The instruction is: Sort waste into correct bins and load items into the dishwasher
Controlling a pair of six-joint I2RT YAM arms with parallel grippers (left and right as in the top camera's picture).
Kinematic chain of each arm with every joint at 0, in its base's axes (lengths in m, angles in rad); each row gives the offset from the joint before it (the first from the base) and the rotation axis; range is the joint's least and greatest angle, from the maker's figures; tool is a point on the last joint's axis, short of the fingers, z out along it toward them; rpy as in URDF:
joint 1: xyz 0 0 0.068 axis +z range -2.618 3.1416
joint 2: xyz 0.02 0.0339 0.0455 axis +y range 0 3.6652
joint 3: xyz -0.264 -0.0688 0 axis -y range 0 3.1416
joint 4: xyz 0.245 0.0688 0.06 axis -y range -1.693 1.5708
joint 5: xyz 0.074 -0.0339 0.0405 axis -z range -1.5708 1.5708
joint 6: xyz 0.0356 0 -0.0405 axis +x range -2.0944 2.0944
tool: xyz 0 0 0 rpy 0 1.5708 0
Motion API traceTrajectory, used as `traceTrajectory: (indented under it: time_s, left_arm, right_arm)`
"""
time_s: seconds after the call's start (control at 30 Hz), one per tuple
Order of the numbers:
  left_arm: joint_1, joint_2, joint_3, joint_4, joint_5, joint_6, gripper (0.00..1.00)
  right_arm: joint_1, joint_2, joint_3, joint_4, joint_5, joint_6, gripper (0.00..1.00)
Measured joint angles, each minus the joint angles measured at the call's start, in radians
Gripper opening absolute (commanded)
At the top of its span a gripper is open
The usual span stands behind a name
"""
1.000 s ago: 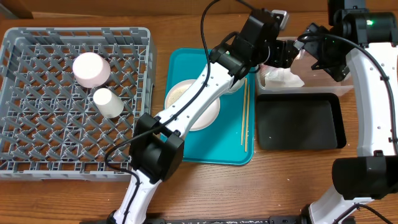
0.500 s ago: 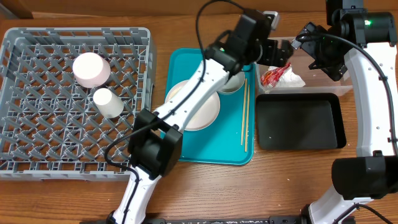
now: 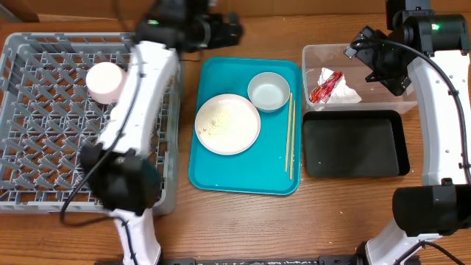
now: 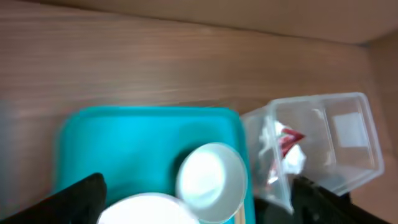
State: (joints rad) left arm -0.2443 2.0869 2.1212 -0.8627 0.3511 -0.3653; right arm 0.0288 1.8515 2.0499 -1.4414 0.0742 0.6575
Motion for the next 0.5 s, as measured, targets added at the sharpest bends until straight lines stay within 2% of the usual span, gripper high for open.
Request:
traceTrajectory:
  time_s: [0.27, 0.4, 0.5]
  left_arm:
    - [0.214, -0.221, 0.002, -0.315, -0.115, 0.033, 1.00]
    - [0.343, -0.244, 0.002, -0.429, -0.186, 0.033, 1.00]
    - [0.429, -0.243, 0.001, -0.510, -0.222, 0.032, 1.00]
  right_arm:
    - [0.000, 0.000, 0.000, 0.000, 0.000, 0.000, 1.00]
    - [0.000, 0.000, 0.000, 0.002, -0.001, 0.000, 1.00]
    - [0.000, 0.000, 0.000, 0.097, -0.024, 0.000, 1.00]
